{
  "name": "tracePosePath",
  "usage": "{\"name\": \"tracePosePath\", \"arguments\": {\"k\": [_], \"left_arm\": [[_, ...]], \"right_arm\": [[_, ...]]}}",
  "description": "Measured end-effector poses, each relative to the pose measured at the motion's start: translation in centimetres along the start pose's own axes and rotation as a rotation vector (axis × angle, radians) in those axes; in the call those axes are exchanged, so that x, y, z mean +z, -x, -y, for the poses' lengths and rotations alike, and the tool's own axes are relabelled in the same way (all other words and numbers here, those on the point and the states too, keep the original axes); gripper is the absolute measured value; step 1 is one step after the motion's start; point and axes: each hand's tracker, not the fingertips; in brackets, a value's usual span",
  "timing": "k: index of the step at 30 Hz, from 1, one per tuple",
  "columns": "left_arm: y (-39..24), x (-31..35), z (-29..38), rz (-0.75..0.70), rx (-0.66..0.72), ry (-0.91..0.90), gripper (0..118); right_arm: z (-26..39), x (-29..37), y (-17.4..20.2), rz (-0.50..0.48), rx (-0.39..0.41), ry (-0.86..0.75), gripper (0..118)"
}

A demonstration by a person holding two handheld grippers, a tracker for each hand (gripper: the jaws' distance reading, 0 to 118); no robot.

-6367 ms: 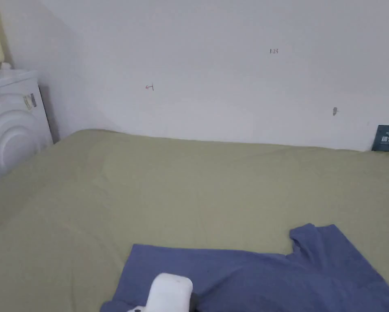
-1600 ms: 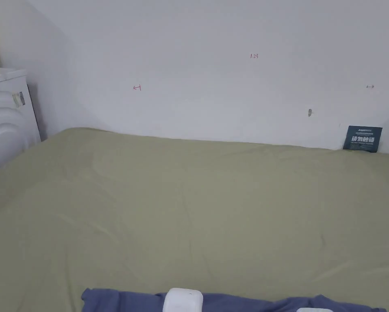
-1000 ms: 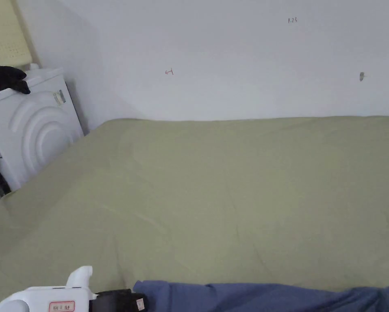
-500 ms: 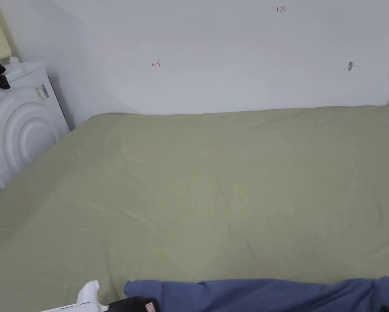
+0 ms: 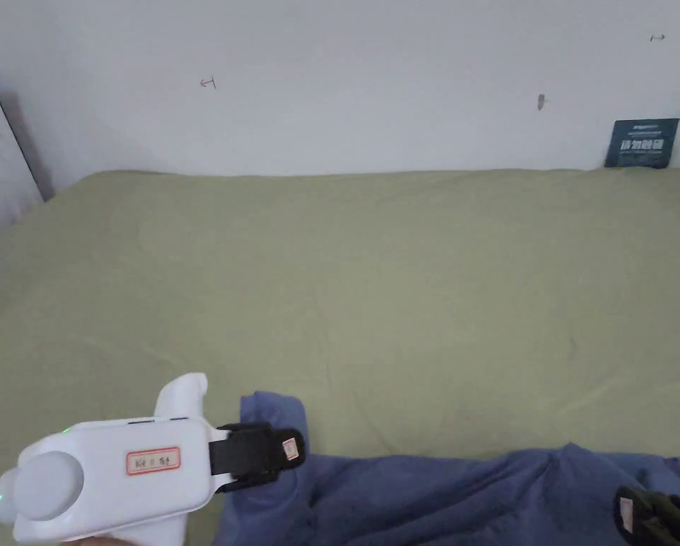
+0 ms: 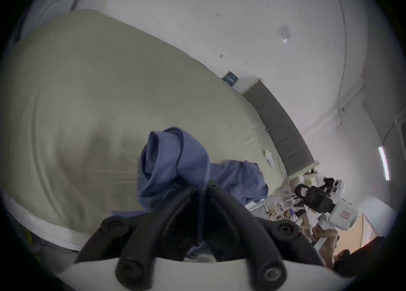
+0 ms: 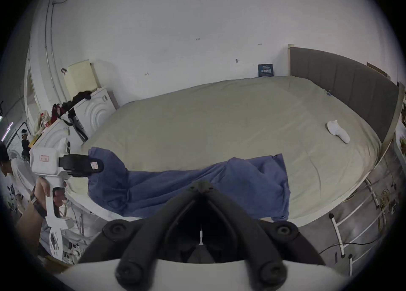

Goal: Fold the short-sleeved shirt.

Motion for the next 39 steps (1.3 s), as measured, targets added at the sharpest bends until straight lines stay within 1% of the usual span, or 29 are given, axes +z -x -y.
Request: {"name": "tracePosePath", "arguments": {"k": [2,6,8,9,10,11,13,15,17,18,19,20,22,23,24,26,28,30,34,36,39], "left_arm": [[-2.9,-2.8,-0.5,0.031,0.021,0.043,3],[-6.3,-8.7,-0.4,0.031,0.022,0.087,3],[-7.3,-11.8,0.2,0.045,0.088,0.125,4],[-7.6,-13.0,0.4,0.055,0.115,0.13,7],[-8.0,-14.3,0.5,0.08,0.127,0.147,15],[-8.1,-15.3,0.6,0.095,0.131,0.165,30],[-8.5,-16.5,0.8,0.107,0.11,0.195,77],[-8.5,-16.1,1.2,0.063,0.106,0.207,79],[-7.8,-14.9,1.4,0.063,0.094,0.176,76],[-7.3,-14.3,1.4,0.08,0.094,0.121,65],[-6.4,-13.4,1.4,0.093,0.091,0.084,20],[-5.9,-12.8,1.6,0.072,0.063,0.051,0],[-5.3,-12.1,2.4,-0.046,0.04,-0.004,0],[-4.4,-12.0,2.9,-0.032,0.011,0.015,0],[-3.7,-12.0,3.5,-0.016,0.028,0.022,0],[-2.5,-12.1,5.1,-0.05,0.074,0.021,0],[-1.6,-12.6,6.5,-0.039,0.11,0.021,0],[-1.4,-14.0,7.4,0.009,0.146,0.047,0],[-3.2,-18.0,8.8,0.006,0.1,0.062,0],[-4.5,-20.1,9.8,0.024,0.114,0.099,0],[-6.5,-21.4,11.5,0.062,0.134,0.047,0]], "right_arm": [[-0.2,0.6,-0.6,0.004,-0.014,-0.012,2],[0.0,1.5,-1.7,0.019,-0.04,-0.027,2],[0.3,1.8,-2.2,0.031,-0.049,-0.028,2],[0.4,1.9,-2.5,0.038,-0.057,-0.026,2],[0.5,1.9,-2.8,0.042,-0.066,-0.022,2],[0.7,2.0,-3.2,0.046,-0.079,-0.018,2],[0.8,2.1,-3.7,0.051,-0.094,-0.011,2],[0.9,2.5,-4.2,0.057,-0.1,-0.008,2],[1.1,2.9,-4.6,0.068,-0.1,-0.021,2],[1.0,2.9,-4.7,0.074,-0.102,-0.025,2],[1.0,2.8,-4.9,0.076,-0.104,-0.028,2],[1.0,2.8,-4.9,0.074,-0.107,-0.029,2],[1.0,2.7,-4.9,0.07,-0.108,-0.026,2],[1.0,2.7,-4.8,0.069,-0.107,-0.028,2],[1.1,2.8,-4.7,0.067,-0.107,-0.031,2],[1.2,2.8,-4.5,0.051,-0.106,-0.031,2],[1.2,2.8,-4.1,0.041,-0.102,-0.033,2],[1.2,2.7,-3.8,0.027,-0.092,-0.031,2],[1.0,3.4,-3.4,0.015,-0.083,-0.049,2],[0.8,3.9,-3.2,0.029,-0.081,-0.067,2],[0.3,4.7,-3.1,0.022,-0.077,-0.074,2]]}}
